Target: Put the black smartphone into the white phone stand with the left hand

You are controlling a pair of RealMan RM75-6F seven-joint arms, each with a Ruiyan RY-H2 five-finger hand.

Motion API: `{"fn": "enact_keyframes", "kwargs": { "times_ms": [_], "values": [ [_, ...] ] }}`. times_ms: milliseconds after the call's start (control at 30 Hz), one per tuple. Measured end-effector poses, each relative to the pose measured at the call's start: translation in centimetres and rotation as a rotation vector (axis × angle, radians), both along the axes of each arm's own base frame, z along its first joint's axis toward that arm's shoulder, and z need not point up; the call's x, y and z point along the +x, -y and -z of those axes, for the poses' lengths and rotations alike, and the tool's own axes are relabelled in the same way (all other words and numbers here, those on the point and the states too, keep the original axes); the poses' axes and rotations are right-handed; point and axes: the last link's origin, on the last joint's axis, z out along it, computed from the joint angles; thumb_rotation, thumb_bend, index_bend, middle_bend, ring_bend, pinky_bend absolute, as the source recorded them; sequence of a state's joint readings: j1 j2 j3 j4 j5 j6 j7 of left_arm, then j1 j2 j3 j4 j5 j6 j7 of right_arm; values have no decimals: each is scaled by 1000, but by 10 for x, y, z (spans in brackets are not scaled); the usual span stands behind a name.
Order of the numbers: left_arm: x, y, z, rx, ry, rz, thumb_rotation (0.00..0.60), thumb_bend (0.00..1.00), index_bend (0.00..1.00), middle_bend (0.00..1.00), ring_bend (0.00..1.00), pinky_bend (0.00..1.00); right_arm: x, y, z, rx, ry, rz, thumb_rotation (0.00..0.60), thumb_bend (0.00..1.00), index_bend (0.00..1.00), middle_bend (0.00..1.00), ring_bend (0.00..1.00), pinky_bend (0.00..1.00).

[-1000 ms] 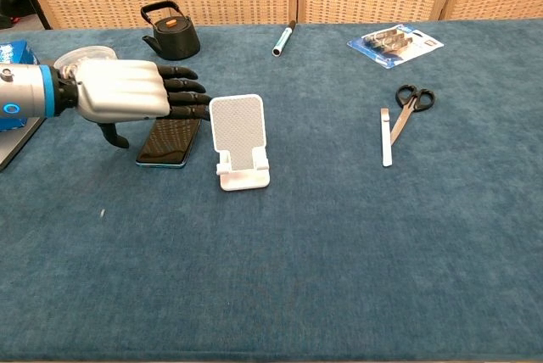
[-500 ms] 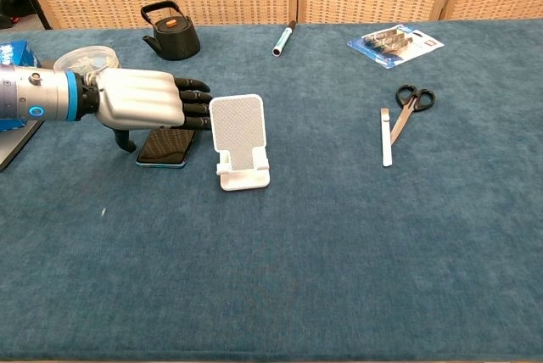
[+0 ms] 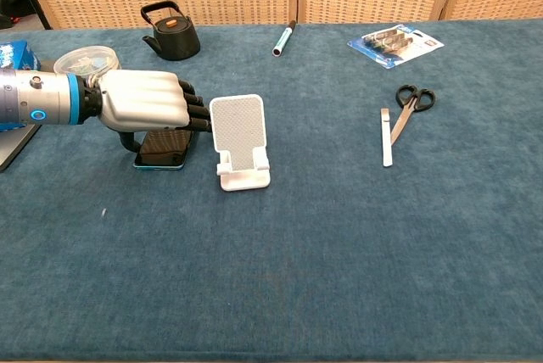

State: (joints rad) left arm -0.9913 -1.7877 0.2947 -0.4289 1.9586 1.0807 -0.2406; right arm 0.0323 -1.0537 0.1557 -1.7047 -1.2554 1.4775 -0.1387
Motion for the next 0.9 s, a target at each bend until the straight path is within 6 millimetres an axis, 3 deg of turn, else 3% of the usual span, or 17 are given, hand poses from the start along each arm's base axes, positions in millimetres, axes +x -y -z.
{"fn": "enact_keyframes", "kwargs": {
  "times_ms": [133,567,900],
  "values": [
    [1,3,-7,0,56,18,600,177,684,568,373,344,0,0,1,4,-2,-2,600,0,0,0,0,0],
    [-9,7,-23,26,113,30,600,177,688,573,375,345,3,-2,4,14,-1,-8,600,0,0,0,0,0],
    [-1,-5,-71,142,109,202,600,175,688,573,375,345,5,-2,6,28,3,-14,600,0,0,0,0,0]
  ]
}}
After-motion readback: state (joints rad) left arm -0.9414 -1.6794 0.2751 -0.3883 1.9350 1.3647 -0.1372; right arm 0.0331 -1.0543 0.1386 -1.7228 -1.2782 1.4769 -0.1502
